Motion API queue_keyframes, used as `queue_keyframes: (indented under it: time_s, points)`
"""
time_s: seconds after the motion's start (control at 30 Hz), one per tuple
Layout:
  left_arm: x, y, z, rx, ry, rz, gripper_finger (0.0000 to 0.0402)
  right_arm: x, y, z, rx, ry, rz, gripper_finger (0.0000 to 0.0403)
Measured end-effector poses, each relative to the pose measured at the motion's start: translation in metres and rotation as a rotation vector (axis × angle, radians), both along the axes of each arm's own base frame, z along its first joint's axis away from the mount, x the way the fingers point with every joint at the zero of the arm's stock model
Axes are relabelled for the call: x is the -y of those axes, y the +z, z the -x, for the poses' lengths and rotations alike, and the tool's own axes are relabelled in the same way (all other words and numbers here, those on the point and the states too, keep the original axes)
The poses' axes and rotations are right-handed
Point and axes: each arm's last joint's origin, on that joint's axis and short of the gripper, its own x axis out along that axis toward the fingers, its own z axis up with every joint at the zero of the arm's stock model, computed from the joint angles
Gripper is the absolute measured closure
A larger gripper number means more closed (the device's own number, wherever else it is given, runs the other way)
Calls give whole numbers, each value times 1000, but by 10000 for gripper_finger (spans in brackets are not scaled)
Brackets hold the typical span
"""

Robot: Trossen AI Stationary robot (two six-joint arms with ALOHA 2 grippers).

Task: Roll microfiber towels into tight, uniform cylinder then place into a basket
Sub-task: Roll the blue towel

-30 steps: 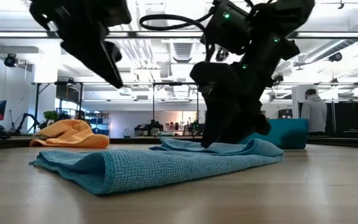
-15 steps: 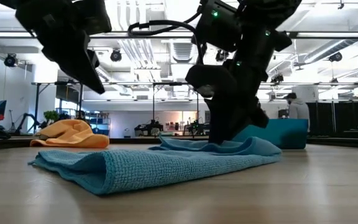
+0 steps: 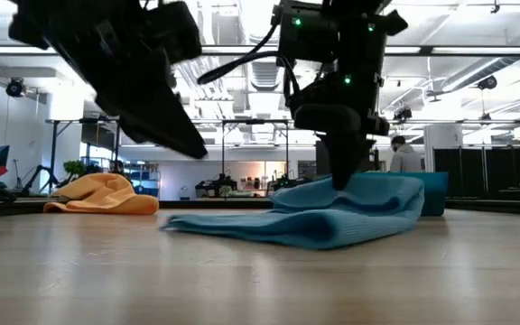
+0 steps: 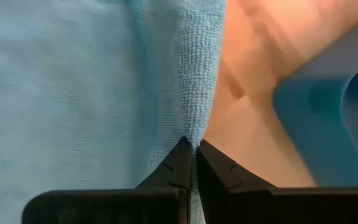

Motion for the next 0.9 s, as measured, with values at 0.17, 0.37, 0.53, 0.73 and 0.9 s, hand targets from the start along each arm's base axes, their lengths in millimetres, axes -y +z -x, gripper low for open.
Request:
queue_keyframes:
  time_s: [0.17, 0.37, 0.53, 0.73, 0.9]
  points:
    - [6, -24, -16, -57, 5, -12, 290, -8, 1, -2, 24, 22, 4, 394]
    - [8, -43, -20, -123, 18, 8, 290, -24, 0, 0, 31, 64, 28, 394]
    - [9, -42, -20, -126, 4, 22, 290, -30, -1, -3, 46, 74, 98, 394]
    - [9, -30, -18, -98, -8, 43, 290, -43, -18, -21, -33, 100, 117, 394]
    - [8, -15, -11, -89, -25, 59, 290, -57, -22, -36, -92, 111, 187, 394]
